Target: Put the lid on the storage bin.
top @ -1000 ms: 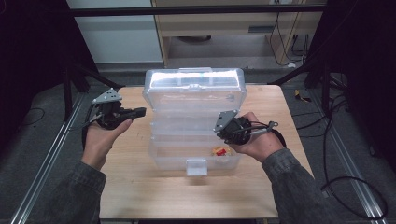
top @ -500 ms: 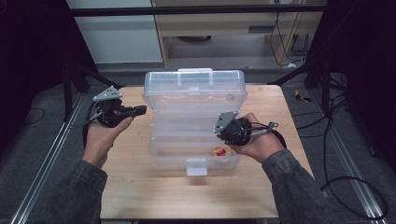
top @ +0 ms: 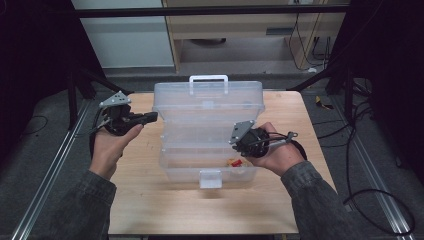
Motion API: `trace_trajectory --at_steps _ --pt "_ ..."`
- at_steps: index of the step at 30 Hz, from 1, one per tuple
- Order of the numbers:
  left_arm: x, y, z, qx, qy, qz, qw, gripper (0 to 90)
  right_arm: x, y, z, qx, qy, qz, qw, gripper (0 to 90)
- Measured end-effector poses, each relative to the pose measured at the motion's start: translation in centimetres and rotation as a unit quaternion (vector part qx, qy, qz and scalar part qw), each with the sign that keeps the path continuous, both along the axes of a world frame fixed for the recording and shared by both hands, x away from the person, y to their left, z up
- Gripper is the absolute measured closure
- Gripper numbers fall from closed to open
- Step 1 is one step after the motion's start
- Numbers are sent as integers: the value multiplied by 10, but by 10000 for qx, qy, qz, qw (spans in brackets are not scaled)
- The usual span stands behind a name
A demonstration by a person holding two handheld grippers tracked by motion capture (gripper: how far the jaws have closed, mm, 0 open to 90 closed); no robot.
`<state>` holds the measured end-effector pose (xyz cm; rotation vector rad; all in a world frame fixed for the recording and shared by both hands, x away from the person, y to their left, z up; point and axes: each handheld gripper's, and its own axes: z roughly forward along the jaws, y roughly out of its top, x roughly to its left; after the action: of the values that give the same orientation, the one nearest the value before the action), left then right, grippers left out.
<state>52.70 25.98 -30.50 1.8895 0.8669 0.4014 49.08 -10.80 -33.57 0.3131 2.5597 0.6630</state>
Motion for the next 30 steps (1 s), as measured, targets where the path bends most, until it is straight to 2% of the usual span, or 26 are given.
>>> trace_trajectory --at_steps 7,16,21,24,30 --pt "-5 2 -4 -86 -8 -19 10000 897 -1 -1 -2 36 42 16 10000 768" --pt "-11 4 -9 -41 34 -79 10000 897 -4 -3 -5 82 128 -10 9999 759" --pt "-15 4 -13 11 56 -130 9999 897 -8 -5 -4 106 131 -18 9999 726" --pt "-17 3 -16 19 64 -150 9999 897 -13 -7 -1 241 179 -140 9995 662" --pt "-21 3 -20 69 71 -184 9998 897 -21 -10 3 349 177 -228 9990 626"
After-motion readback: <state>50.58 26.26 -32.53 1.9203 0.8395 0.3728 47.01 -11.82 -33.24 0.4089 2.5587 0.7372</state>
